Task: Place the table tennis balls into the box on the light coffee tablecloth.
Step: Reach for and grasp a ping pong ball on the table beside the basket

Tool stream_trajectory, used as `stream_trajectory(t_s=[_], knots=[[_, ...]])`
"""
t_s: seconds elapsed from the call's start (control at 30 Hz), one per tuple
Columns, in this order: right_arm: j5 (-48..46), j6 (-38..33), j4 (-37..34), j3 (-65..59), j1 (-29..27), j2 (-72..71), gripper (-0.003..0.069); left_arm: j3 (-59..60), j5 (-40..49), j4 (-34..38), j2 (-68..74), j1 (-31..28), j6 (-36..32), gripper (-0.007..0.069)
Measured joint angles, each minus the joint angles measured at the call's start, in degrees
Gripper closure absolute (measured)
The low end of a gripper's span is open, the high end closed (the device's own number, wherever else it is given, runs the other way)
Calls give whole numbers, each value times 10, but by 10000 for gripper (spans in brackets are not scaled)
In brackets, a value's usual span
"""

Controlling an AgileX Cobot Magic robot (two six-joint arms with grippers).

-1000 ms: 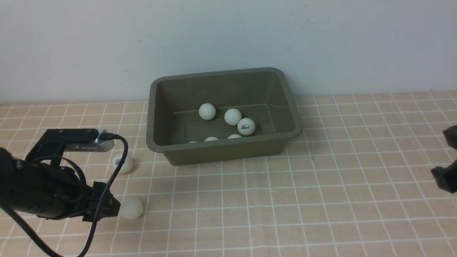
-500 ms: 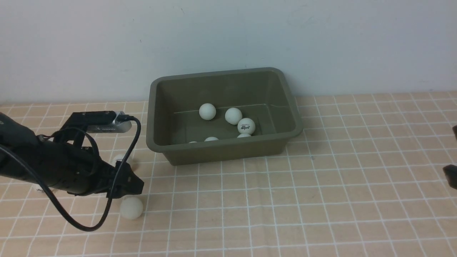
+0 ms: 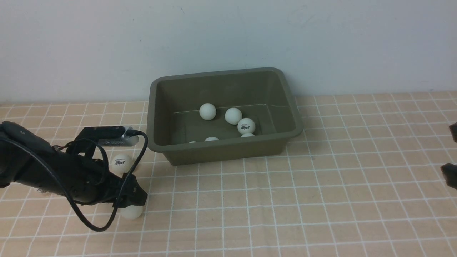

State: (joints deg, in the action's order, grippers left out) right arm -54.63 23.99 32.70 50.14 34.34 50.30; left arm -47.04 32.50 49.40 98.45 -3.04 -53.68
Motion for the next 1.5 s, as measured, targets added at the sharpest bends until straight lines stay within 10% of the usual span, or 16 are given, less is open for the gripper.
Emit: stream_trajectory(t_s=[0.6, 0.9, 1.27, 1.5], knots=[[10, 0, 0, 0, 0, 0, 676, -3, -5, 40, 35, 0, -1, 87], [10, 0, 0, 0, 0, 0, 676, -3, 1, 47, 35, 0, -4, 305], [10, 0, 0, 0, 0, 0, 676, -4, 20, 46, 35, 0, -6, 313], [10, 0, 0, 0, 0, 0, 676, -32, 148, 42, 34, 0, 2, 313]])
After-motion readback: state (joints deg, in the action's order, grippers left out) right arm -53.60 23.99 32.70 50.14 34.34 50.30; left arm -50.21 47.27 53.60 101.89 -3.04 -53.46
